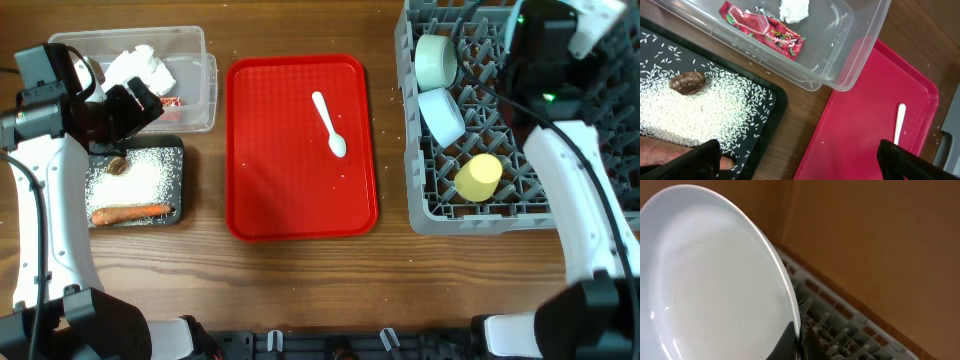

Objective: Sort waste into correct bins and load items into the dishwasher rack
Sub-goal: 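Lift the plate and stand it upright in the rack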

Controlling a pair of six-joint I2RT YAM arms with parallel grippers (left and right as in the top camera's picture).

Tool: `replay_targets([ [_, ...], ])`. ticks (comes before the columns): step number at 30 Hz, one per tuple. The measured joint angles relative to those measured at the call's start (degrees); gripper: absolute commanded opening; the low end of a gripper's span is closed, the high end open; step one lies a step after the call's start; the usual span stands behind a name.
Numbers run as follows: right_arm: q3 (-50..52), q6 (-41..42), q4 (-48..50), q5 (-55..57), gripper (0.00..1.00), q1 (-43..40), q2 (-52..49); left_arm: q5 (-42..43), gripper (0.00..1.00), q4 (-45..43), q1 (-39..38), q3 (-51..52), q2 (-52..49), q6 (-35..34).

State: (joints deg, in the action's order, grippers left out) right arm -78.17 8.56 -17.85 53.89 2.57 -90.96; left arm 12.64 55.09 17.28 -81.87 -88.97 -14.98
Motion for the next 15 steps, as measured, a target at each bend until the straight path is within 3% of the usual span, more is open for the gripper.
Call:
replay_targets([
  [10, 0.1, -4.9, -0.1, -4.0, 0.06, 0.3, -11.2, 0.0, 1.0, 0.0, 0.0, 0.0, 0.0, 0.0],
  [11, 0.1, -5.0, -0.1, -4.0, 0.15, 0.4, -11.3, 0.0, 1.0, 0.0, 0.0, 0.0, 0.0, 0.0],
  [13, 0.1, -5.2, -0.1, -4.0, 0.61, 0.8, -11.3, 0.0, 1.0, 0.0, 0.0, 0.0, 0.0, 0.0],
  [14, 0.1, -5.4, -0.3, -4.3, 0.71, 1.0, -11.3, 0.0, 1.0, 0.0, 0.0, 0.0, 0.0, 0.0],
  [15, 0.1, -5.5, -0.7, -4.6, 0.75, 1.2, -11.3, 0.0, 1.0, 0.0, 0.0, 0.0, 0.0, 0.0],
])
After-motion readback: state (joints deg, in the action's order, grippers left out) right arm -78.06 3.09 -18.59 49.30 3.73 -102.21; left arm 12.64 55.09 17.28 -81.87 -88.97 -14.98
